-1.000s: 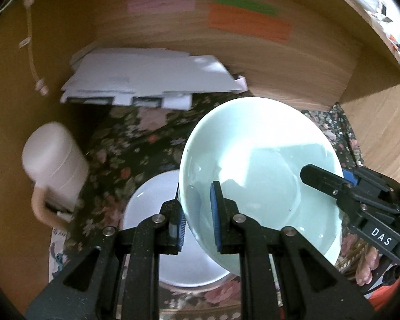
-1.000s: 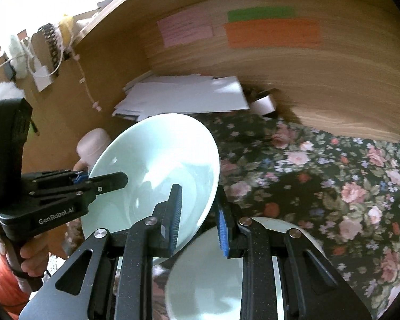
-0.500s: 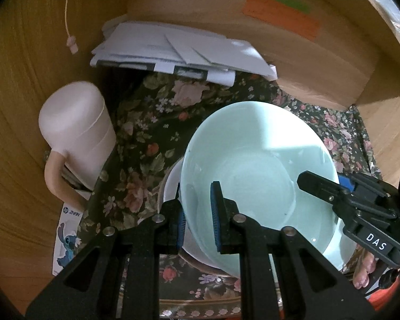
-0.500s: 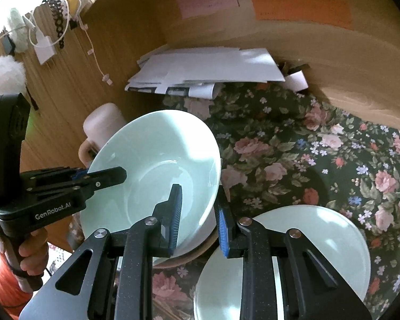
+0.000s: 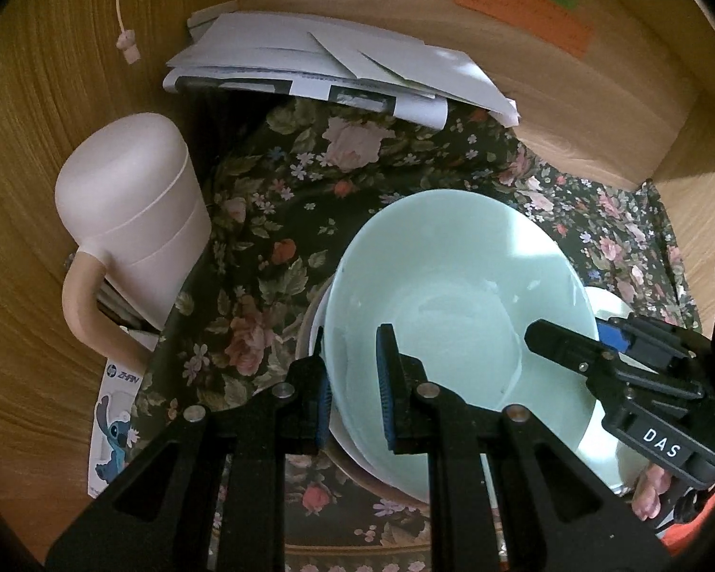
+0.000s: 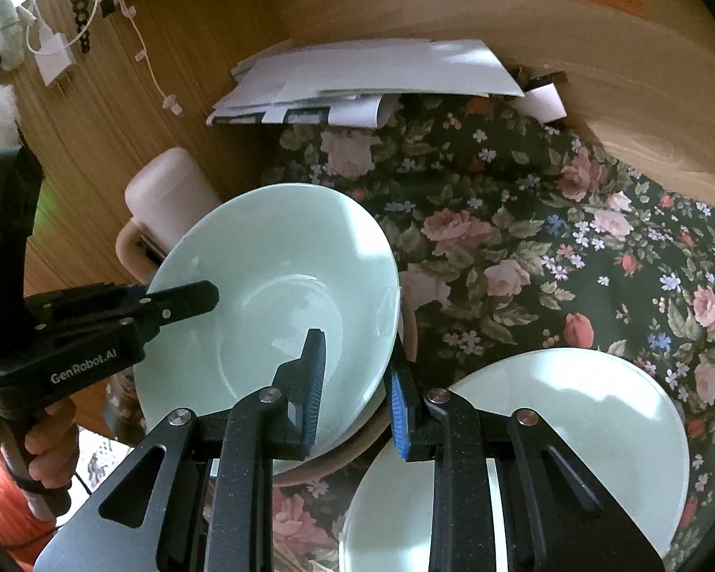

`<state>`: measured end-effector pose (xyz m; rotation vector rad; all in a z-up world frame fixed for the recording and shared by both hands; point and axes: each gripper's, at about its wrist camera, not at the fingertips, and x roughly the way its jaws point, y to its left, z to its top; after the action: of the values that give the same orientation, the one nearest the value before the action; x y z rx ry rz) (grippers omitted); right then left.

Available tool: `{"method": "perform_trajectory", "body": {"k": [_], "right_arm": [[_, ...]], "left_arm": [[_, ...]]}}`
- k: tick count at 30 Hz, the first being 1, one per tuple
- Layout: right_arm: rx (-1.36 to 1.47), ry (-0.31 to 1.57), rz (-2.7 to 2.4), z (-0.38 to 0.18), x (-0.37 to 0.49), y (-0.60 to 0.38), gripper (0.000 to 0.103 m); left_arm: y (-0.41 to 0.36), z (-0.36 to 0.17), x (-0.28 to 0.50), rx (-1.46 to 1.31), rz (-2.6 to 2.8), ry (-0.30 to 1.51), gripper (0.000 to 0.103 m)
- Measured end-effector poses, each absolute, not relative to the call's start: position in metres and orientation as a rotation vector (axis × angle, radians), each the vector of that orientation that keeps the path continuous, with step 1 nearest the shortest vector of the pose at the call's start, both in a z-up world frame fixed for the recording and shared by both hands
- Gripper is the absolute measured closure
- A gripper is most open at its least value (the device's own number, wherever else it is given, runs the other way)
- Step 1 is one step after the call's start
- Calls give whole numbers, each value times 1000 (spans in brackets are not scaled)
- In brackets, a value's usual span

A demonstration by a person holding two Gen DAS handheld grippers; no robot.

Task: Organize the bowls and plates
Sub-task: 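Lower the mint green bowl into the white bowl with the left tool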

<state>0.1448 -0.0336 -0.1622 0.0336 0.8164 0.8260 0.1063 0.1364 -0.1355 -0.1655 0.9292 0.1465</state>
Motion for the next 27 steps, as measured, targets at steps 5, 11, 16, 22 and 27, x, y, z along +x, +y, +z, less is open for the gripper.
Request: {"method": "perform_trajectory", "body": {"k": [5,11,16,22,27], "right_arm": [[15,815,816,-164,146,-32,79],[13,815,813,-165,147,-33,76],[2,807,820,-165,147,-32,73],[-7,792,817,-162,144,-34,61],[-9,734,807,-151,138,-41,49]], "left_arm": [[139,-143,111,-187,139,955,87],[135,-145,115,-163,152,946,87],[135,-146,115,-168,157,948,87],[132,-146,118,-196,131,966,69],[123,-140,119,-189,126,965,51]]}}
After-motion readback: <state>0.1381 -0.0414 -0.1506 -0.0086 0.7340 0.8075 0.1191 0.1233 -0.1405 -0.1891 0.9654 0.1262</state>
